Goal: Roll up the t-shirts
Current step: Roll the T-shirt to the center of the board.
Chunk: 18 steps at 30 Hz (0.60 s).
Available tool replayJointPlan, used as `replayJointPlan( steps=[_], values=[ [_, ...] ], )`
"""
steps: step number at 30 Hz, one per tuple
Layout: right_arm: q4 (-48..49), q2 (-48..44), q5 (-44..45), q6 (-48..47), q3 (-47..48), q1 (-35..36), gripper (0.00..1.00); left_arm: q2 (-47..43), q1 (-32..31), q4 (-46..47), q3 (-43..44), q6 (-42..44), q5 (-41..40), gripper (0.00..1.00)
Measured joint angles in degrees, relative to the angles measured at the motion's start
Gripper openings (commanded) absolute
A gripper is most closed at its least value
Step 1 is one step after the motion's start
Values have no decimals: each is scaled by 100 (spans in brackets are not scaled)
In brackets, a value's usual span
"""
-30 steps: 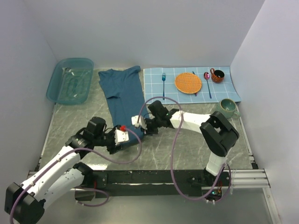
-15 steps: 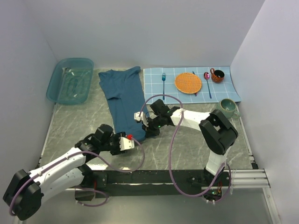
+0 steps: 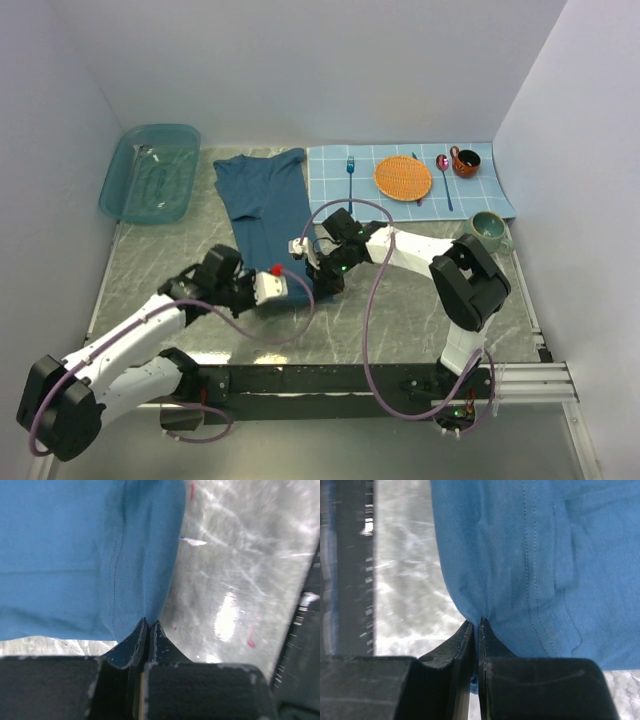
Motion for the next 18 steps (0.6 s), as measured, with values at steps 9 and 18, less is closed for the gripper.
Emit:
replayJointPlan(
  steps=[9, 18],
  values=[
    [-1768, 282, -671, -826, 1093, -511, 11, 1283, 828, -1340, 1113, 310, 1333, 1],
    [-3259, 1687, -1217, -1714, 2253, -737, 12, 3045, 1716, -1755, 1915, 623, 2170, 4]
  ],
)
